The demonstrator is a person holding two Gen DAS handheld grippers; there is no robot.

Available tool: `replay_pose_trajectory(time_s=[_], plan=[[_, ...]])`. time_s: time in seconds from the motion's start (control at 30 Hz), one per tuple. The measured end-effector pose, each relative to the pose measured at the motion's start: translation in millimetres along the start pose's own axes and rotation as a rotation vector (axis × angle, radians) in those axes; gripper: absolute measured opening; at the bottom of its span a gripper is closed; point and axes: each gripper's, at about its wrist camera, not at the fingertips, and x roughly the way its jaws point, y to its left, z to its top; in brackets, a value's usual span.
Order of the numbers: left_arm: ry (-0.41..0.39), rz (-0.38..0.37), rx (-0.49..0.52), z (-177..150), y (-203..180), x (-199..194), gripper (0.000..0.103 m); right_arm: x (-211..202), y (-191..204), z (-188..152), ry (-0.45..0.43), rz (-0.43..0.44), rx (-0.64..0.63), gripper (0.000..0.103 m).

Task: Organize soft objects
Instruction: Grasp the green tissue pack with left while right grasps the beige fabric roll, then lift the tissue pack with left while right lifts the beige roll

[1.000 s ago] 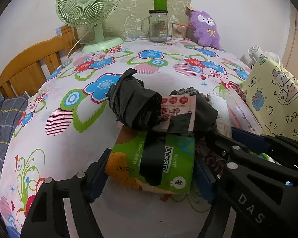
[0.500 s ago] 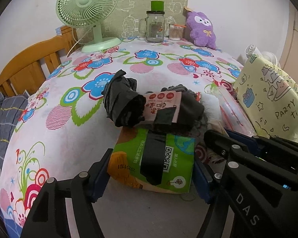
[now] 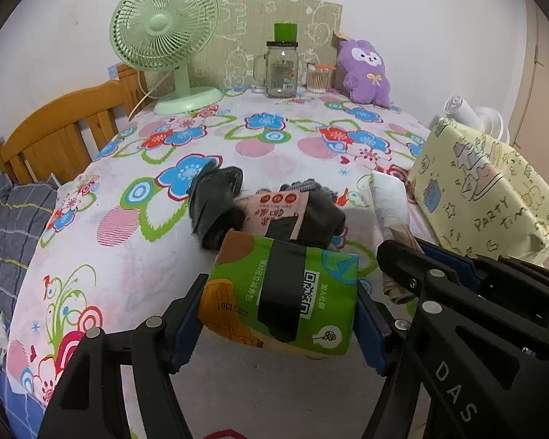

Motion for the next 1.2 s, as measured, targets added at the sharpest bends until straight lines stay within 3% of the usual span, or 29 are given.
replay_pose_trajectory(time_s=[1.2], plan=[[-0.138,0.009,0.008,42,-28,-76,0.074,-91,-9,37,-0.145,-0.013,-0.05,0.015]])
